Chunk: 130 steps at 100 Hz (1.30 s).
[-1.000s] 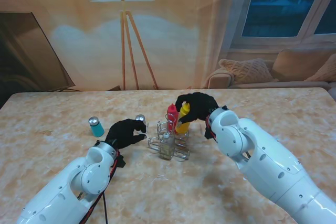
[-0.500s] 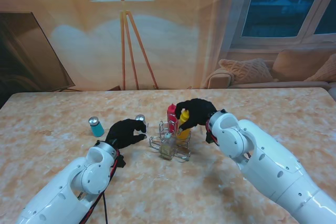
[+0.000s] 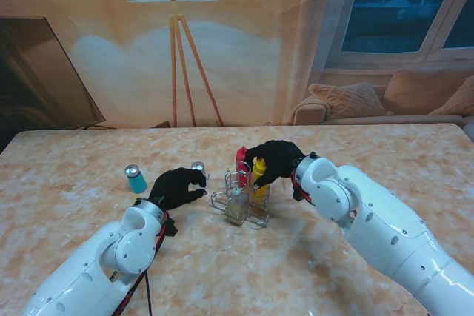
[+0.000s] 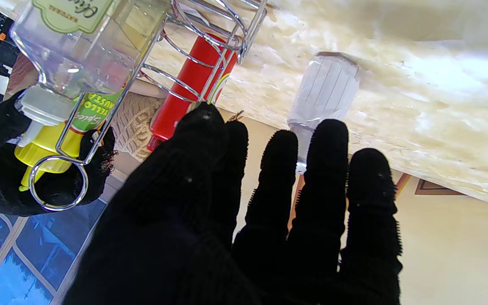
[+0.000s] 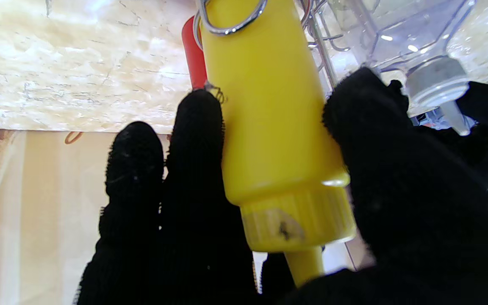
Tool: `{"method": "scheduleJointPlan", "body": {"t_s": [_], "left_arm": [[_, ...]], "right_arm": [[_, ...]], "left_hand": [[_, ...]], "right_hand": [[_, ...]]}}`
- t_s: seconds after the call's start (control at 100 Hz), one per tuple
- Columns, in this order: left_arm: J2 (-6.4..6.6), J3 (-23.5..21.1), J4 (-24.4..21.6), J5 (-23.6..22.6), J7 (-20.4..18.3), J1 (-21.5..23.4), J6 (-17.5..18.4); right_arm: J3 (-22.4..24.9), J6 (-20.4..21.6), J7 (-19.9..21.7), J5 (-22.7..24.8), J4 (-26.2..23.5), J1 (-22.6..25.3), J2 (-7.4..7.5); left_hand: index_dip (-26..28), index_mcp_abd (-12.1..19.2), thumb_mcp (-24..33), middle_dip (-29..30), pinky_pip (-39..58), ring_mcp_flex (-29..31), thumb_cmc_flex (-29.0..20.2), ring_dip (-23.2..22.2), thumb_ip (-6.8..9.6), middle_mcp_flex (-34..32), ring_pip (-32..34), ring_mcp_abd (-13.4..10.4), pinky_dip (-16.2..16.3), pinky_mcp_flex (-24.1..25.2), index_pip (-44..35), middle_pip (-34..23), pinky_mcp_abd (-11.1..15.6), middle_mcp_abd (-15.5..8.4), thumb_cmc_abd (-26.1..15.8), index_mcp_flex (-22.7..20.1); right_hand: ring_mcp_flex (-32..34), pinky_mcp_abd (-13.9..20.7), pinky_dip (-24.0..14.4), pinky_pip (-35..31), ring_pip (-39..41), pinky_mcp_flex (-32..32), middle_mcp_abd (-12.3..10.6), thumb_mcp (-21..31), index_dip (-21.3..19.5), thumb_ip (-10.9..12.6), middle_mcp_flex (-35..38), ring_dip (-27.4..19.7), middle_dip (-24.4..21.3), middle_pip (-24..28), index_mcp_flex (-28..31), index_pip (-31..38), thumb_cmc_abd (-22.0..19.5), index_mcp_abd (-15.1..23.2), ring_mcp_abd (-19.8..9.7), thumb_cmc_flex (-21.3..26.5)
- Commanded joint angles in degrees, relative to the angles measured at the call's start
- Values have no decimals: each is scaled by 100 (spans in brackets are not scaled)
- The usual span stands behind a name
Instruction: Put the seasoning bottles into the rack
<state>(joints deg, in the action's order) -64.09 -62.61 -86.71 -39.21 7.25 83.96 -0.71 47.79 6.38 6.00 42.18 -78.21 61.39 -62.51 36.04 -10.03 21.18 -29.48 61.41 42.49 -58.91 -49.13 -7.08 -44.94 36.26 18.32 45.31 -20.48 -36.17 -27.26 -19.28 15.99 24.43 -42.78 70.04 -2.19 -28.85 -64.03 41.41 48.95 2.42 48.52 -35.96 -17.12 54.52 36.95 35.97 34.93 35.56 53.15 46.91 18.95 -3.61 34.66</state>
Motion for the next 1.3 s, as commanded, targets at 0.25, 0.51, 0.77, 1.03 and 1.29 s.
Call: {"method": "scheduleJointPlan", "body": {"t_s": [0.25, 0.51, 0.77, 1.03, 1.29], "left_arm": [[-14, -4, -4, -12, -63, 7, -14], [-15, -1, 12, -7, -61, -5, -7], [-15, 2, 14, -21, -55, -7, -9], [-11, 6, 16, -46, -52, -9, -4], [-8, 11, 16, -68, -51, -12, -4]], "right_arm": [[-77, 115, 14, 50, 93, -38, -2], [-115, 261, -45, 133, 181, -42, 12], [-136, 228, 2, 54, 218, -62, 6], [-152, 295, -72, 165, 263, -75, 15], [-117, 364, -62, 167, 270, -65, 24]], "left_hand": [[-60, 34, 147, -26, -37, 113, 70, 28, -136, -81, -53, -66, -97, 2, -151, -50, 108, -68, 157, -34], [-64, 33, 138, -24, -38, 100, 85, 29, -138, -72, -58, -64, -99, 11, -149, -45, 102, -66, 149, -30], [-64, 37, 137, -24, -41, 108, 77, 31, -136, -71, -59, -75, -103, 9, -147, -44, 113, -72, 155, -23], [-64, 42, 150, -23, -42, 105, 72, 30, -134, -72, -59, -66, -103, 13, -148, -44, 104, -71, 166, -20], [-63, 41, 176, -25, -42, 104, 74, 33, -138, -73, -62, -77, -106, 8, -150, -50, 111, -78, 207, -20]], "right_hand": [[85, 269, -114, 56, 74, -27, -1063, 1068, -348, -12, 577, 109, 304, 759, 470, 1003, -69, 486, -930, 741], [-236, 103, -128, 265, -107, -346, -973, 917, -110, -78, 395, 95, 237, 499, 327, 807, -293, 462, -743, 208], [-642, -128, -122, 476, -394, -709, -757, 632, 161, -7, -70, -95, 116, 310, -13, 530, -638, 110, -550, -138], [-838, -216, -138, 470, -476, -883, -717, 555, 201, 38, -297, -187, -3, 271, -158, 395, -726, -32, -475, -312], [-1065, -334, -122, 399, -544, -1152, -592, 520, 64, 153, -574, -320, -249, 239, -207, -43, -932, -287, -366, -675]]}}
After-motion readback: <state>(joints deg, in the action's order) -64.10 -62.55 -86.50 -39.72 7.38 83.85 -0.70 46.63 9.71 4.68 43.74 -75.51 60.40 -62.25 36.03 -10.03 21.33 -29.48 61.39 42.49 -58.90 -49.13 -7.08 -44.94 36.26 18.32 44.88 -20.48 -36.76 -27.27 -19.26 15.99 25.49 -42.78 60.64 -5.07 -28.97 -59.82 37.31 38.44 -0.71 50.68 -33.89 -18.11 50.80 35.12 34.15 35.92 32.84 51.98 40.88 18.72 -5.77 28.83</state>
